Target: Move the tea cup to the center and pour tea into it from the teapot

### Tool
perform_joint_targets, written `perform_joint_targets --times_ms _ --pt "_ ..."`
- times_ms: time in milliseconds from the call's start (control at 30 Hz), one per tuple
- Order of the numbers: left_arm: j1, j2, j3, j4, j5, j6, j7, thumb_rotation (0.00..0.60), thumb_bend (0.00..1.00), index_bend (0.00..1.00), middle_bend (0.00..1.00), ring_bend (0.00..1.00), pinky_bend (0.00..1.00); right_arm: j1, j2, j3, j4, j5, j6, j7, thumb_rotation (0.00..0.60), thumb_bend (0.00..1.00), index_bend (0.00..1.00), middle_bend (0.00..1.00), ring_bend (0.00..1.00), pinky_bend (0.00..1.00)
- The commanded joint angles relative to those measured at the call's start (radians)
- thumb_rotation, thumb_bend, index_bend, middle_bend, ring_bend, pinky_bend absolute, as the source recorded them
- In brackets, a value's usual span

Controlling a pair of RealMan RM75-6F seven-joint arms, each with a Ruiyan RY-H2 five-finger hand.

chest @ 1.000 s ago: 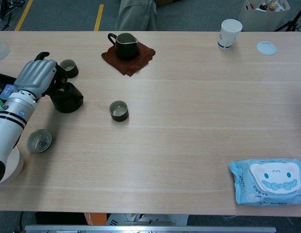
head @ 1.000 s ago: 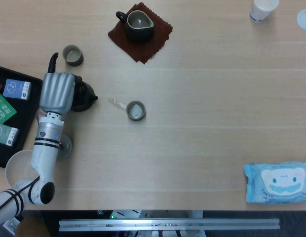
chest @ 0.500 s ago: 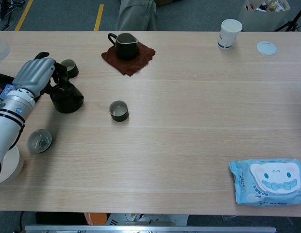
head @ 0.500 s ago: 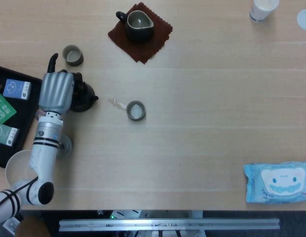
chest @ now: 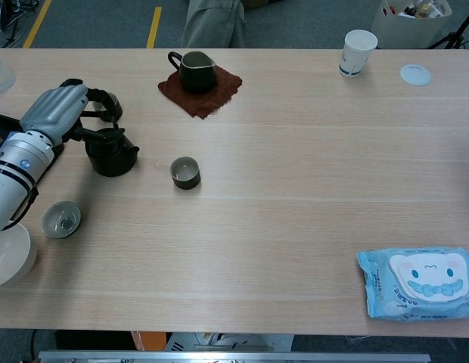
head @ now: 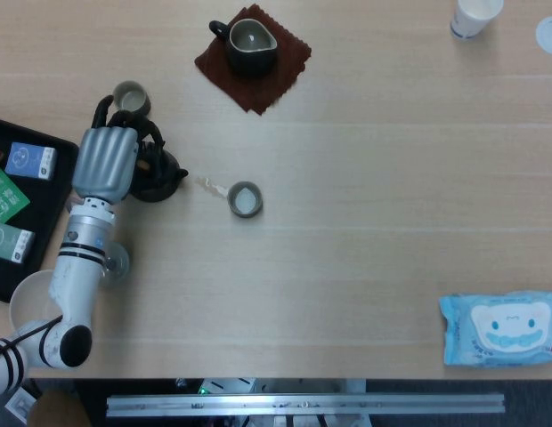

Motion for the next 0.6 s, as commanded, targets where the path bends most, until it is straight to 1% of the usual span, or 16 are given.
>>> perform_joint_targets --times_ms 33,133,300,467,600 --pt "-0.002 0.008 -0.003 -0.003 0.008 0.012 0.001 0.409 0.26 0.41 0.33 0.20 0.05 0.000 0.002 0.003 -0.002 0.002 0.003 -0.001 0.600 0.29 0.14 0.21 0.06 0.08" --pt "-0.002 0.022 -0.008 -0.008 0.020 0.033 -0.003 0.411 0.27 0.40 0.32 0.19 0.05 0.000 0.005 0.006 -0.005 0.002 0.009 -0.002 0.600 0.29 0.14 0.21 0.06 0.08" --pt "0.009 0.069 -0.007 -0.030 0.060 0.086 -0.003 0.416 0.27 0.40 0.31 0.19 0.05 -0.006 0.010 0.006 -0.004 0.002 0.018 -0.003 0.600 0.29 0.14 0.21 0.06 0.08" --pt "0.043 0.139 0.002 -0.080 0.083 0.133 -0.026 0.488 0.27 0.40 0.31 0.19 0.05 -0.018 0.016 0.000 0.002 -0.007 0.026 0.020 0.600 0.29 0.14 0.21 0.06 0.08" --pt "0.080 0.192 0.031 -0.111 0.125 0.182 -0.044 0.513 0.27 0.41 0.31 0.19 0.05 -0.032 0.015 -0.011 0.015 -0.030 0.045 0.026 0.600 0.29 0.14 0.22 0.06 0.08"
